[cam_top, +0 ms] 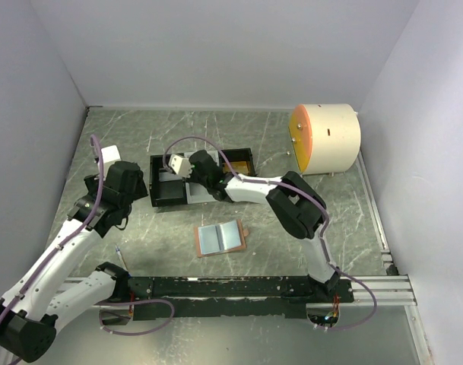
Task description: Take the credit cards out of the card holder
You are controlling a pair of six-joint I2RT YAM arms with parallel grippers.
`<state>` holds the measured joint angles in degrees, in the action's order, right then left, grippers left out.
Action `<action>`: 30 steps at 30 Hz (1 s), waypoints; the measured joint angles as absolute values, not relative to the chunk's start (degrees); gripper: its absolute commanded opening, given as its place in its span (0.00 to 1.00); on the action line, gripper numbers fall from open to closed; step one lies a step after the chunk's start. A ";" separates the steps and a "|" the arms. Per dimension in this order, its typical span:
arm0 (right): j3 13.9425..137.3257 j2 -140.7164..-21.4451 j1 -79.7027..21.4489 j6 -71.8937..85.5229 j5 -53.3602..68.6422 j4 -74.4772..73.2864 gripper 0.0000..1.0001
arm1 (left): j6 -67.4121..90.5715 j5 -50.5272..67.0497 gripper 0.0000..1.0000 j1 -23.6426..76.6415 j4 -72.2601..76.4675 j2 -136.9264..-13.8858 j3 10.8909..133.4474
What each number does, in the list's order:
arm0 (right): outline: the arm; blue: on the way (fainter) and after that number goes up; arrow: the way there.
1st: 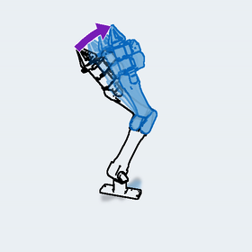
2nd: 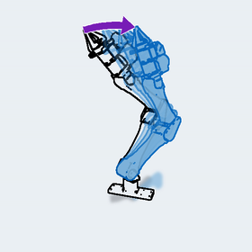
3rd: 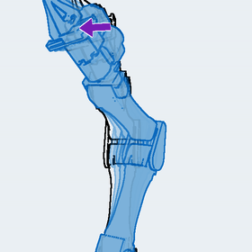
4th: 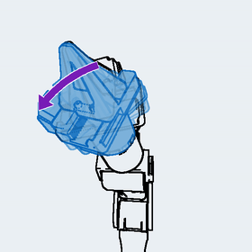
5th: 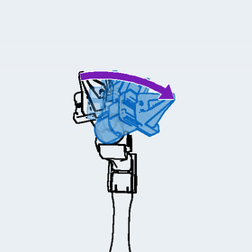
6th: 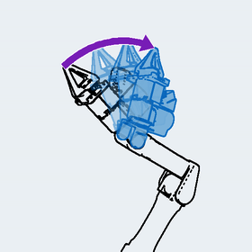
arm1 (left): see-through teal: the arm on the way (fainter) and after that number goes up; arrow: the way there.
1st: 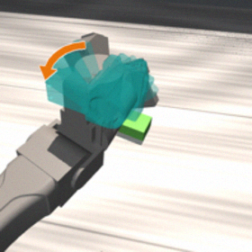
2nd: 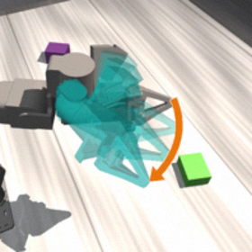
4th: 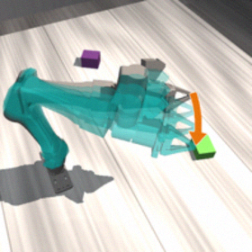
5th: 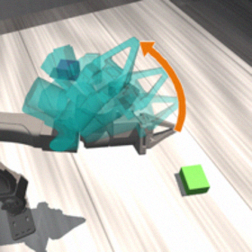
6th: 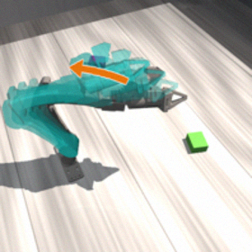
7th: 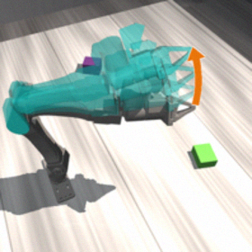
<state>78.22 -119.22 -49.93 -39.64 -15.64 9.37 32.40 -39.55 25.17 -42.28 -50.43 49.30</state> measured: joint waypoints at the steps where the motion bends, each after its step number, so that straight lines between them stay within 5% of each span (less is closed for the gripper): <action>1: 78.63 -119.96 -49.91 -39.90 -15.88 9.52 0.00 | 32.40 -39.68 1.00 25.17 -42.28 -50.39 49.30; 18: 79.18 -123.17 -49.39 -43.72 -18.44 11.00 0.05 | 32.38 -39.88 0.99 24.91 -42.26 -50.35 49.30; 23: 79.77 -124.70 -49.32 -44.47 -18.50 11.27 0.13 | 32.36 -39.88 1.00 24.84 -42.26 -50.48 49.30; 30: 79.77 -124.62 -49.17 -43.83 -18.48 11.38 0.38 | 32.34 -39.86 0.99 24.82 -42.26 -51.13 49.30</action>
